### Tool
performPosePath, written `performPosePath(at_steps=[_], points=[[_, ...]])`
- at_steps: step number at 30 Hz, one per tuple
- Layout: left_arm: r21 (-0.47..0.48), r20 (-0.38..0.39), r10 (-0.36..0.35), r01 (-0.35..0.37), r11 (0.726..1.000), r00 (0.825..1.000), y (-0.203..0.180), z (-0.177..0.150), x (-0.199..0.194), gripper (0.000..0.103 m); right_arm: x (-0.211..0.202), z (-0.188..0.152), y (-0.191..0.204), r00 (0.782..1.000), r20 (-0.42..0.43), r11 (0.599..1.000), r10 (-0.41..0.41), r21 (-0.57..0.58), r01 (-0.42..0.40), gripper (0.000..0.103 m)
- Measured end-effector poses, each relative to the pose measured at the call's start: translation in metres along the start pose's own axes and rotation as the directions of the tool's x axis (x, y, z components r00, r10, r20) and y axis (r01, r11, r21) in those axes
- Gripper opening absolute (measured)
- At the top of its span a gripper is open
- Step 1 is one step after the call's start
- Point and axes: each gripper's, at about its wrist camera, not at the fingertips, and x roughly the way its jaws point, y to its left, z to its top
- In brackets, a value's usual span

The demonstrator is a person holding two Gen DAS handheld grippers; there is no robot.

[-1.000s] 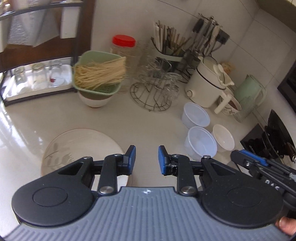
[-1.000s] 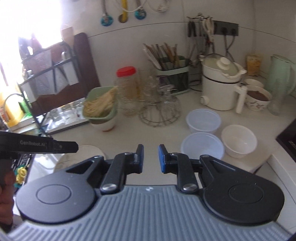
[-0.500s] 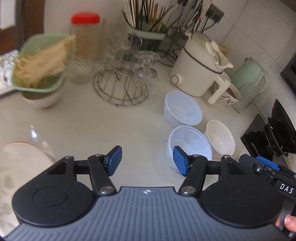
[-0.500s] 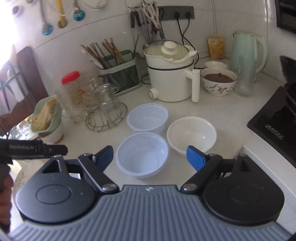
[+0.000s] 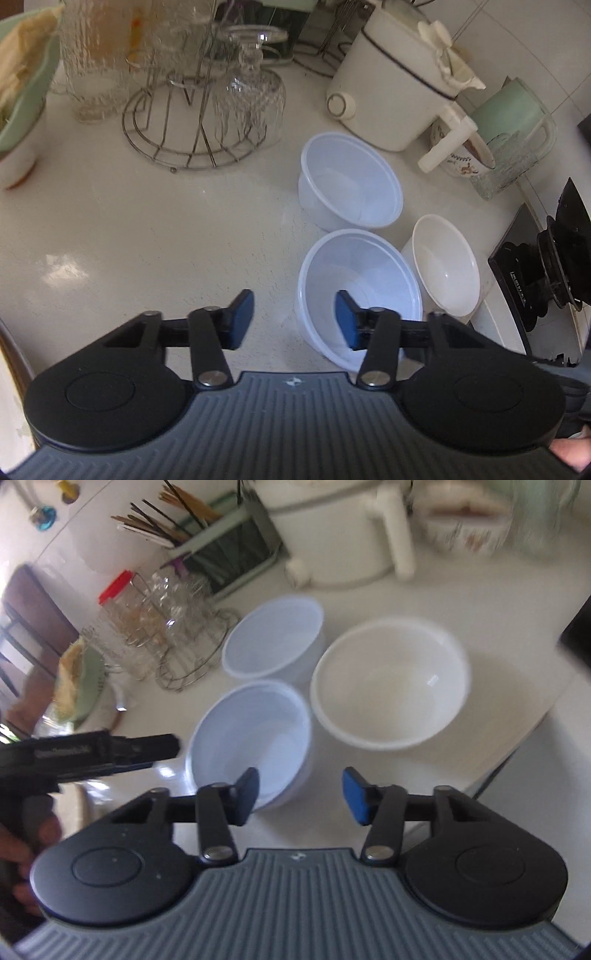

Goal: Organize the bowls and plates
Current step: 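Close both grippers on the rim of one translucent plastic bowl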

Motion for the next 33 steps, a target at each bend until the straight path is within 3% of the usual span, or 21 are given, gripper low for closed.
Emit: performPosePath(at_steps=[6,13,20,25,33], points=[[-0.020,-0.039,-0.003,0.002,1.000,0.999,0.001,0.007,0.013,0.030,0.019,-0.002,0.003,0.998,-0.061,0.999,-0.006,0.034,0.008,0.031],[0.008,-0.072,-0.035,0.036,0.999,0.997,0.000,0.012,0.017,0.023,0.021,0.000,0.004,0.998,-0.055,0.998,0.003,0.059,0.000,0.020],[0.013,-0.091,-0.066,0.067,0.998,0.994,0.007,0.014,0.014,0.023,0.018,-0.001,0.005,0.999,-0.050,0.998,0.004,0.062,-0.001,0.020],[0.028,-0.063,-0.059,0.061,0.998,0.996,0.012,0.015,-0.006,0.023,0.011,-0.005,0.018,0.999,-0.035,0.999,0.013,0.041,-0.011,0.020],[0.005,0.004,-0.002,0.002,1.000,1.000,0.037,0.012,-0.047,0.024,0.016,-0.004,0.052,0.998,-0.025,0.998,0.057,-0.016,-0.058,0.020]])
